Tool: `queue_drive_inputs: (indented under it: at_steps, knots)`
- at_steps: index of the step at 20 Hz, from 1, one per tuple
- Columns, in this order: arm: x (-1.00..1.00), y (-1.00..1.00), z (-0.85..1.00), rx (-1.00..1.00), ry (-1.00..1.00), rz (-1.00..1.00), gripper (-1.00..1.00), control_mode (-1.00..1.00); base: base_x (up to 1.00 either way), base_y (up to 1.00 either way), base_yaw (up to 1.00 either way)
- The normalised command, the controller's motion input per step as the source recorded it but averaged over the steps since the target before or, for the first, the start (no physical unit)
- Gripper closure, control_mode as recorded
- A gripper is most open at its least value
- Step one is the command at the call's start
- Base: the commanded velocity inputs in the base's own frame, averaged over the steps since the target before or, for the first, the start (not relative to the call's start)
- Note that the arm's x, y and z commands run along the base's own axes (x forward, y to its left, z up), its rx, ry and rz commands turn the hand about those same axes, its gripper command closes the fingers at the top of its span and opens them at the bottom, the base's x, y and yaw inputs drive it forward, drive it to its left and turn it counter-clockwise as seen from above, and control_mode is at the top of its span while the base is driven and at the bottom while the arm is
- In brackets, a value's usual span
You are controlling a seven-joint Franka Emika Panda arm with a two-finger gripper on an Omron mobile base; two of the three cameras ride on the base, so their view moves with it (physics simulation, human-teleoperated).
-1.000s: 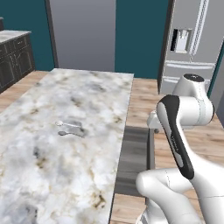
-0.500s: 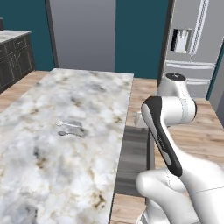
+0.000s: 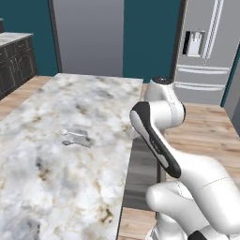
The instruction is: Organize the utensils by type. Pick up the wooden spoons from the counter and place them in the open cabinet. Then pick up the metallic utensils from the counter and place them in the open drawer.
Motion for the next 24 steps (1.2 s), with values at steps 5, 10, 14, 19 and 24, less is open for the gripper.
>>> queue_drive_inputs:
  at_steps: [5,10,14,19,24]
  knots:
    - [0.39,0.57,-0.04,-0.01,0.00,0.40,-1.00,-1.00,0.00,0.00,0.00]
    - [0.32,0.57,-0.16,-0.04,0.00,0.38,-1.00,-1.00,0.00,0.00,0.00]
    - [0.34,0.48,-0.26,-0.07,-0.01,0.36,-1.00,-1.00,0.00,0.00,0.00]
    - [0.32,0.37,-0.17,-0.04,-0.03,0.23,-1.00,-1.00,0.00,0.00,0.00]
    - [0.30,0.33,-0.18,0.00,0.00,0.10,-1.00,-1.00,0.00,0.00,0.00]
